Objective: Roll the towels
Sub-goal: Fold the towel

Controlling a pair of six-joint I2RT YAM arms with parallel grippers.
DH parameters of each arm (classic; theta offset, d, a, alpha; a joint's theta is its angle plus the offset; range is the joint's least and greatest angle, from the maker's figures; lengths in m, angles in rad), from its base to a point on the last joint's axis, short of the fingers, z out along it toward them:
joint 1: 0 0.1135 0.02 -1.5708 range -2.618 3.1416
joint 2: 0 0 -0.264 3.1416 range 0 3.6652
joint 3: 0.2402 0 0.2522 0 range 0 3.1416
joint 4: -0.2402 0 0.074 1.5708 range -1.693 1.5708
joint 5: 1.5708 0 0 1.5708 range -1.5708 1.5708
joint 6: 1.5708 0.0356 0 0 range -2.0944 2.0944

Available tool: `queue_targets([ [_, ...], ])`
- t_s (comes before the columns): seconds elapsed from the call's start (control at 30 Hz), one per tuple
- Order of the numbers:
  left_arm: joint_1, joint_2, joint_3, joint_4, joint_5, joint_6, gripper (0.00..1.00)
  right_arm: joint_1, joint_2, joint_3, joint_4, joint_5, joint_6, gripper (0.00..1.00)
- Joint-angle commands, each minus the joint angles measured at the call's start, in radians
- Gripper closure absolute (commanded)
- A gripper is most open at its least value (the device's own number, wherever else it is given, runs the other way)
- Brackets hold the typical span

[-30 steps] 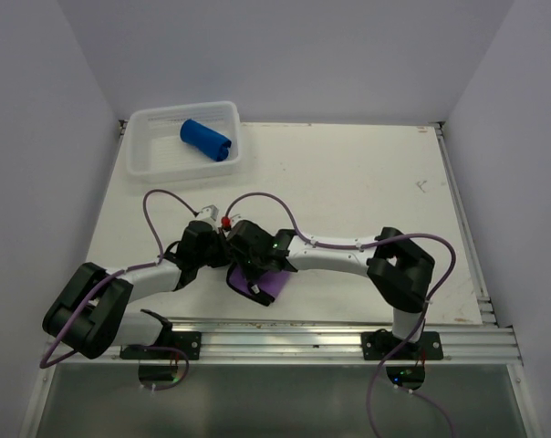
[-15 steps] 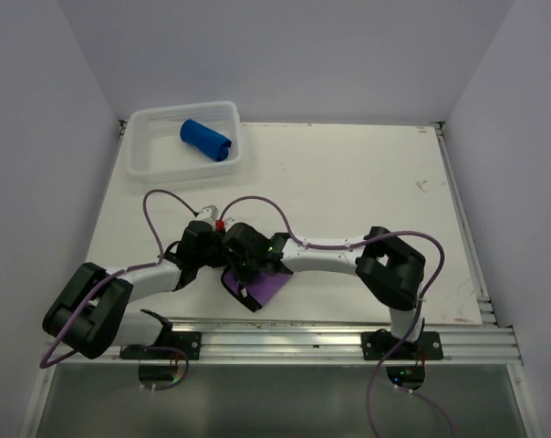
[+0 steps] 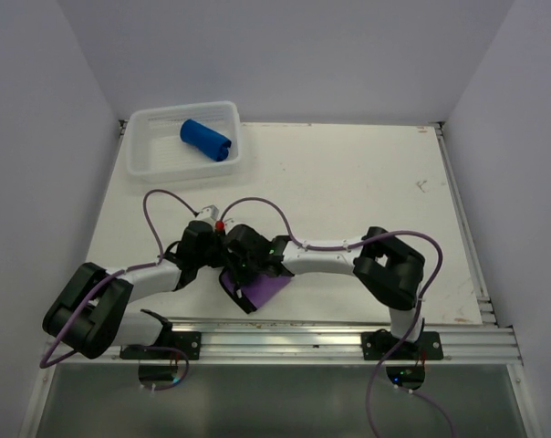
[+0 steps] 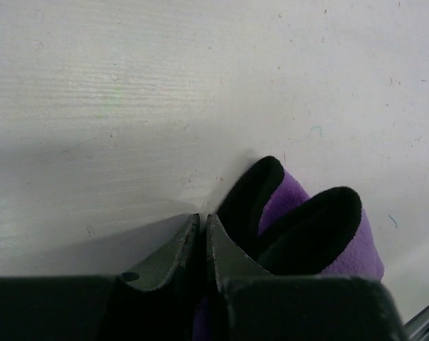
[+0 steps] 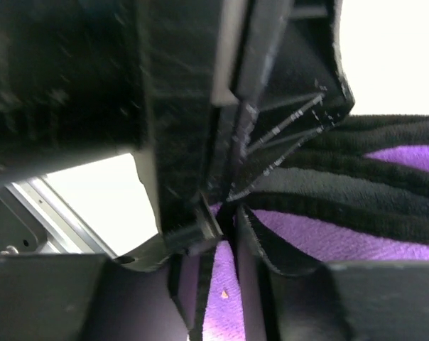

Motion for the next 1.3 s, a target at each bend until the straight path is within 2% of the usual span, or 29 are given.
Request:
queue_targets([
  [0.0,-0.006,0.006,-0.016,-0.035,0.003,0.009,0.87,0.005,-0.080,-0.029,0.056,0.037,0.007,0.69],
  [0.23,-0.006,0.006,-0.010,-0.038,0.000,0.009,0.87,0.001,-0.227,-0.080,0.049,0.068,0.007,0.55],
  [0.37,-0.006,0.002,-0.012,-0.046,-0.003,0.009,0.87,-0.001,-0.307,-0.122,0.037,0.105,0.007,0.52],
  [0.5,-0.006,-0.010,-0.009,-0.061,-0.012,0.012,0.87,-0.008,-0.391,-0.192,0.010,0.192,0.031,0.60],
  [0.6,-0.006,-0.018,-0.006,-0.069,-0.014,0.013,0.86,-0.025,-0.426,-0.218,-0.084,0.301,0.060,0.81],
  [0.77,-0.006,-0.018,-0.004,-0.072,-0.017,0.012,0.86,-0.048,-0.423,-0.250,-0.080,0.295,0.068,0.91],
  [0.87,-0.006,-0.023,-0.003,-0.077,-0.017,0.010,0.86,-0.050,-0.399,-0.246,-0.064,0.281,0.063,0.92],
  [1.27,-0.006,-0.024,0.000,-0.089,-0.018,0.016,0.86,-0.108,-0.135,-0.129,0.032,0.182,0.022,0.92],
])
